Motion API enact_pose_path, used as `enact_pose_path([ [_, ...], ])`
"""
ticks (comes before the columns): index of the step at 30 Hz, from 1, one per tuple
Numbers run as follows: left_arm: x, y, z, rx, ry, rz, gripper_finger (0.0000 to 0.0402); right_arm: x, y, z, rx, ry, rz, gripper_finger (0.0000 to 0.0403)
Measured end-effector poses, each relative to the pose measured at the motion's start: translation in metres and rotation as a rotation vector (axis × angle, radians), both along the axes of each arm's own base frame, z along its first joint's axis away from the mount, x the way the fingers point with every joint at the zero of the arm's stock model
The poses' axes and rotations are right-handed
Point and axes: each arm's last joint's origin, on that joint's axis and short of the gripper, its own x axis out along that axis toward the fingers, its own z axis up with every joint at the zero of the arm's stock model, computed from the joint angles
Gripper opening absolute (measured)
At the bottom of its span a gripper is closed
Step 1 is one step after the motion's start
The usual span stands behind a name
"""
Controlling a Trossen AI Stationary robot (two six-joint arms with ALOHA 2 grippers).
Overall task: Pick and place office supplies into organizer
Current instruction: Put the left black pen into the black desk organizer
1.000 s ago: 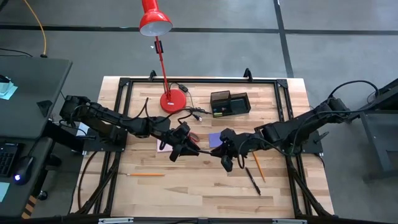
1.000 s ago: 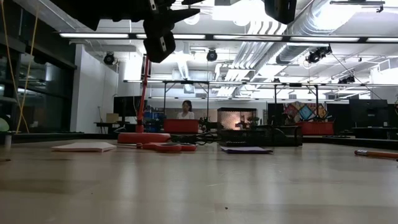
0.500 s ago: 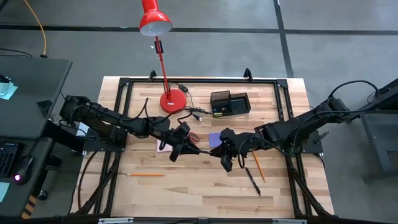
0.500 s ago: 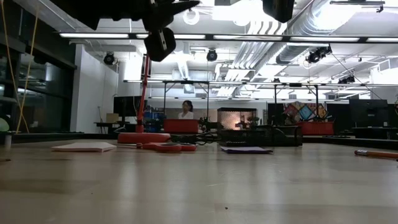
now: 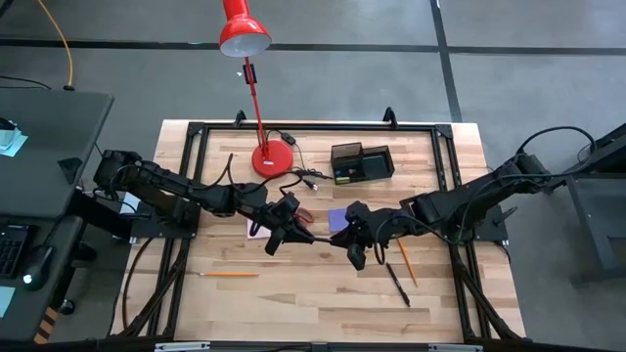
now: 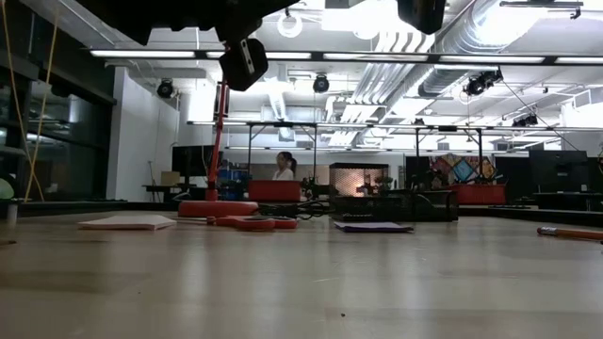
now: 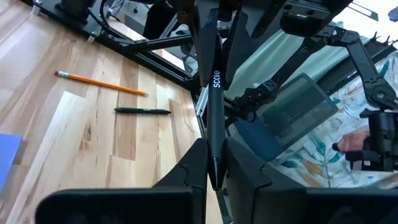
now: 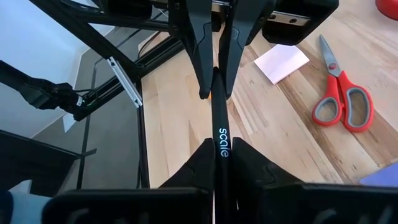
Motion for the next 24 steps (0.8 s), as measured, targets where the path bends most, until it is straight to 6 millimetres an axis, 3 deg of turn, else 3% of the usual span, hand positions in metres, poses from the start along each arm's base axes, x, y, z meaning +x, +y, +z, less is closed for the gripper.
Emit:
enact_pose_path([
  [14, -0.001, -0.001, -0.004, 0.011, 0.035, -0.038, 0.0019, -0.002, -0.003, 0.004, -0.045, -0.024, -0.064, 0.0095],
  [18, -0.002, -0.001, -0.002, 0.018, 0.029, -0.032, 0.0019, -0.013, -0.010, 0.020, -0.124, -0.098, -0.159, 0.0109],
  [24, -0.008, 0.002, 0.011, 0.065, -0.032, 0.066, 0.0019, -0.052, -0.011, 0.058, -0.267, -0.255, -0.353, 0.0119],
])
